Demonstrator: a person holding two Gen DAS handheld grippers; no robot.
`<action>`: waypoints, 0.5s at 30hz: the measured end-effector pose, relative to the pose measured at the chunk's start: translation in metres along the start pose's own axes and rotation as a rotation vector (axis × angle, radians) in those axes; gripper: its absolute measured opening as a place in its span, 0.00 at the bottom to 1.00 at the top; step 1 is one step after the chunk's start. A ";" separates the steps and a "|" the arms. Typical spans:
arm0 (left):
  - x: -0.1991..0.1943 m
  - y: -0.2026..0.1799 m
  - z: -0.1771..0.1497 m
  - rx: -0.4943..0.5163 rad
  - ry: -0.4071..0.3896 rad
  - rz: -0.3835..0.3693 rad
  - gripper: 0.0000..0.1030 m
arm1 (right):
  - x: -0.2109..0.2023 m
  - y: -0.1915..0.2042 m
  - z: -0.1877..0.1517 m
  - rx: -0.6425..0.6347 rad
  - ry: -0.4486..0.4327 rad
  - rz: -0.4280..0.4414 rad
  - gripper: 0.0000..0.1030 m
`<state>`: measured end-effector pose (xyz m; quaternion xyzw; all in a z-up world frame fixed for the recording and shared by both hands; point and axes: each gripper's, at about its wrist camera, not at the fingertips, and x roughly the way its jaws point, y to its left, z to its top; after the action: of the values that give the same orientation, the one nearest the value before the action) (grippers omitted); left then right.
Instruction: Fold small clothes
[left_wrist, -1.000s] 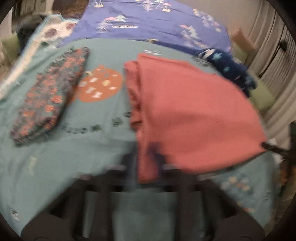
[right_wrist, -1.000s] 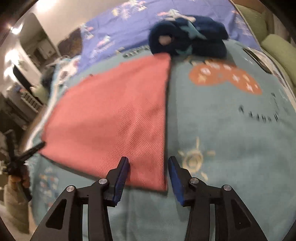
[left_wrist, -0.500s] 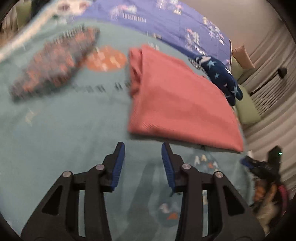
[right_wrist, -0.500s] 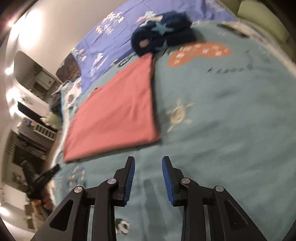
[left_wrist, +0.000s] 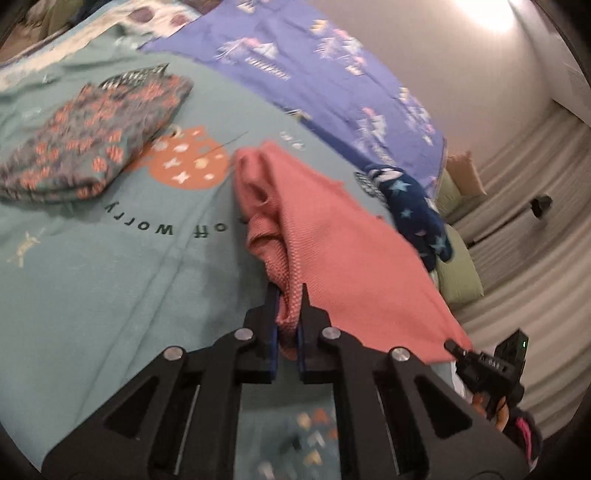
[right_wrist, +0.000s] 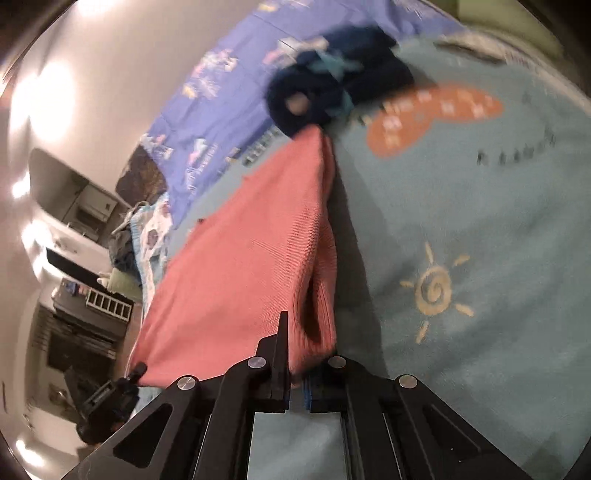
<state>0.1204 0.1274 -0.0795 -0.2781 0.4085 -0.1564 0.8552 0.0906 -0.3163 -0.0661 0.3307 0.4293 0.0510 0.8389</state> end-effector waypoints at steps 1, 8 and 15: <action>-0.006 -0.005 -0.002 0.025 0.002 0.002 0.08 | -0.008 0.003 0.000 -0.012 -0.005 -0.001 0.03; -0.064 -0.021 -0.070 0.139 0.080 0.011 0.09 | -0.058 -0.003 -0.044 -0.089 0.055 -0.097 0.03; -0.068 -0.004 -0.121 0.153 0.147 0.122 0.11 | -0.073 -0.037 -0.096 -0.112 0.101 -0.348 0.18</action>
<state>-0.0167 0.1161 -0.0970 -0.1743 0.4733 -0.1547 0.8495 -0.0346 -0.3233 -0.0781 0.2015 0.5179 -0.0544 0.8296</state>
